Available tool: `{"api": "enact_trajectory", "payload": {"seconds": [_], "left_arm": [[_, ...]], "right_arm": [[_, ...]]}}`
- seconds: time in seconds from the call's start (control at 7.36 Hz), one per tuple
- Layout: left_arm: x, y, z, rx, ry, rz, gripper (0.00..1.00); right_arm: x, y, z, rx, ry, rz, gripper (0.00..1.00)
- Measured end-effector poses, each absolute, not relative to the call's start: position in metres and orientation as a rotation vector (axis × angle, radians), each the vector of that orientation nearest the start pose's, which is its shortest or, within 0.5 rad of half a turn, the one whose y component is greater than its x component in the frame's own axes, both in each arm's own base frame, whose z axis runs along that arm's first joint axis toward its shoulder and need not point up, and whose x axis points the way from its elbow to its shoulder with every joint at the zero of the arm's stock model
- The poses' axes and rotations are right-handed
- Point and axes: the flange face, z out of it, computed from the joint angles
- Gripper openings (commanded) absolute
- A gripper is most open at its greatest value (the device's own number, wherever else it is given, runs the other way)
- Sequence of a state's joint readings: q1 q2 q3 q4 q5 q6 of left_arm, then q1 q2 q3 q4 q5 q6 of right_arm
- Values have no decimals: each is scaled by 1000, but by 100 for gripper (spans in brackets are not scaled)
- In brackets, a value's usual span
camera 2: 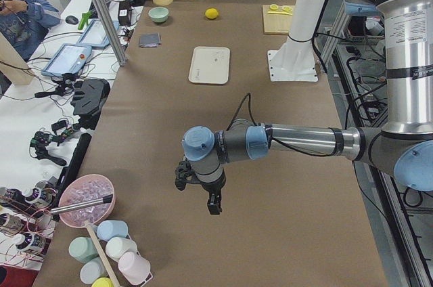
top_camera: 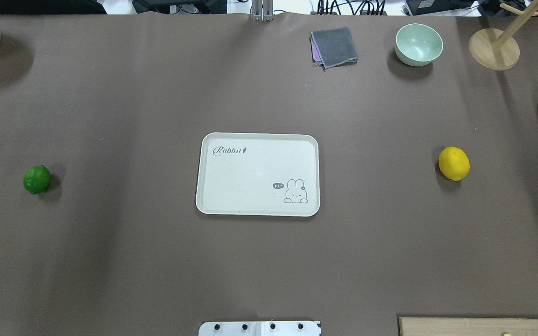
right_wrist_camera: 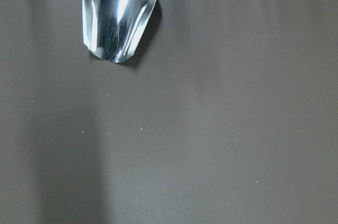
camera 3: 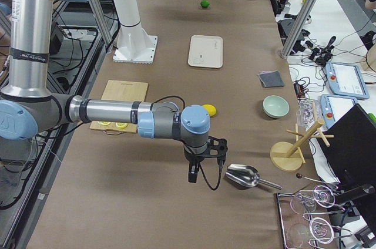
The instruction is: Place all lemons on tray
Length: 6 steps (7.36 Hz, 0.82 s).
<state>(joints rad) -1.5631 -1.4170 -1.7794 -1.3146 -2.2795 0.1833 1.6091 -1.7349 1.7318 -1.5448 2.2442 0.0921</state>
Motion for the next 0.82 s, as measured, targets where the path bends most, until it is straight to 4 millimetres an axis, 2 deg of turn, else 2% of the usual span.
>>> {"api": "enact_trajectory", "payload": {"seconds": [0.41,0.82], "left_arm": [[-65,-412,653,-135,706,116,98],[-64,-425,629,-99,708,124,98]], "right_arm": [[87,-421,658,5,-674,117,100],[87,-421,658,6,-674,118,100]]}}
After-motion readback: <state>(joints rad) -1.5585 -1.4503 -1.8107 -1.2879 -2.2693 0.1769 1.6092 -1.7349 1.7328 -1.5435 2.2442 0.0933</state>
